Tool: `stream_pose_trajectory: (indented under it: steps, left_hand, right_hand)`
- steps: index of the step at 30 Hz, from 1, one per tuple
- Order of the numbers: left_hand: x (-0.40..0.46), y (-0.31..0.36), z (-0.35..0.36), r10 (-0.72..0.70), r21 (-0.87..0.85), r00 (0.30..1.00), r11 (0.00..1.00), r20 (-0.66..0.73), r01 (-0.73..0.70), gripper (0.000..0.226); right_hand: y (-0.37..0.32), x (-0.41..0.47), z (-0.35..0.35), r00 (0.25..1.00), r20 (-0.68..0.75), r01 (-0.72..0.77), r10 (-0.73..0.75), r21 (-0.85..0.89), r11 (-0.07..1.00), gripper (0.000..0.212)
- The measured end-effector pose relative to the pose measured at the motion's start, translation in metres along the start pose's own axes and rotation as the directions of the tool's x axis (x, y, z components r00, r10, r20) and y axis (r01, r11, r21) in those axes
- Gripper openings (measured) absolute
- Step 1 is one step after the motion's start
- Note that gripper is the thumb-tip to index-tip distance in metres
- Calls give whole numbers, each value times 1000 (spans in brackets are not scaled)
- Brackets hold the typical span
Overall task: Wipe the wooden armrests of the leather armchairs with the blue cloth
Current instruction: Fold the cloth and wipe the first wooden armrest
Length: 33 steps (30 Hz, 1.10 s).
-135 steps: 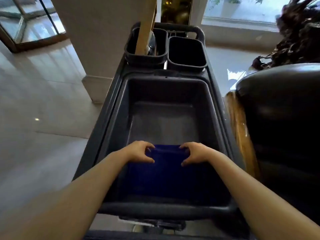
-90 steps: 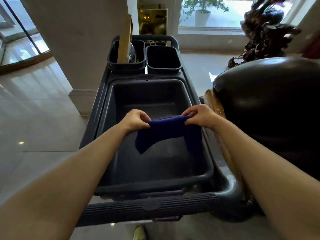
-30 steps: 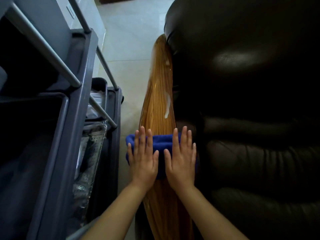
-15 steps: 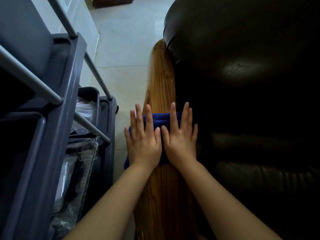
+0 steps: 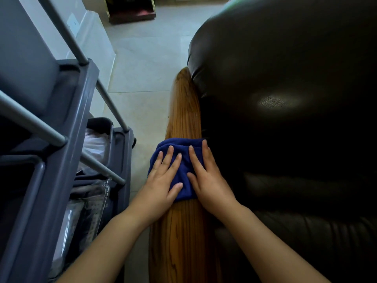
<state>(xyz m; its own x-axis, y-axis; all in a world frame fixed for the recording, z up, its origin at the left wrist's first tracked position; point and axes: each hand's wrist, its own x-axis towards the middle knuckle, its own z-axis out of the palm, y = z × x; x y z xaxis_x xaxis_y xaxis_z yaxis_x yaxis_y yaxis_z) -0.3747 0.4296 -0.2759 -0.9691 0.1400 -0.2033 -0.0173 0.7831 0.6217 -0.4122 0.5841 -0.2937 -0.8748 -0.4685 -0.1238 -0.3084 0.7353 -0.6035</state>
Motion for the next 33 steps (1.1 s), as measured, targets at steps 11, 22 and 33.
stream_pose_trajectory:
  steps: [11,22,33]
  left_hand:
    - [98,5,-50,-73,-79,997,994,31,76,78]
    - [93,2,-48,-59,-123,970,992,-238,30,65]
    - [25,25,-70,-15,62,999,998,-42,17,23]
  right_hand:
    - [-1,97,-49,999,21,-45,47,-121,992,64]
    - [-12,85,-58,981,-192,-10,4,-31,999,45]
    - [-39,18,-78,1000,-30,-4,-1,-137,990,27]
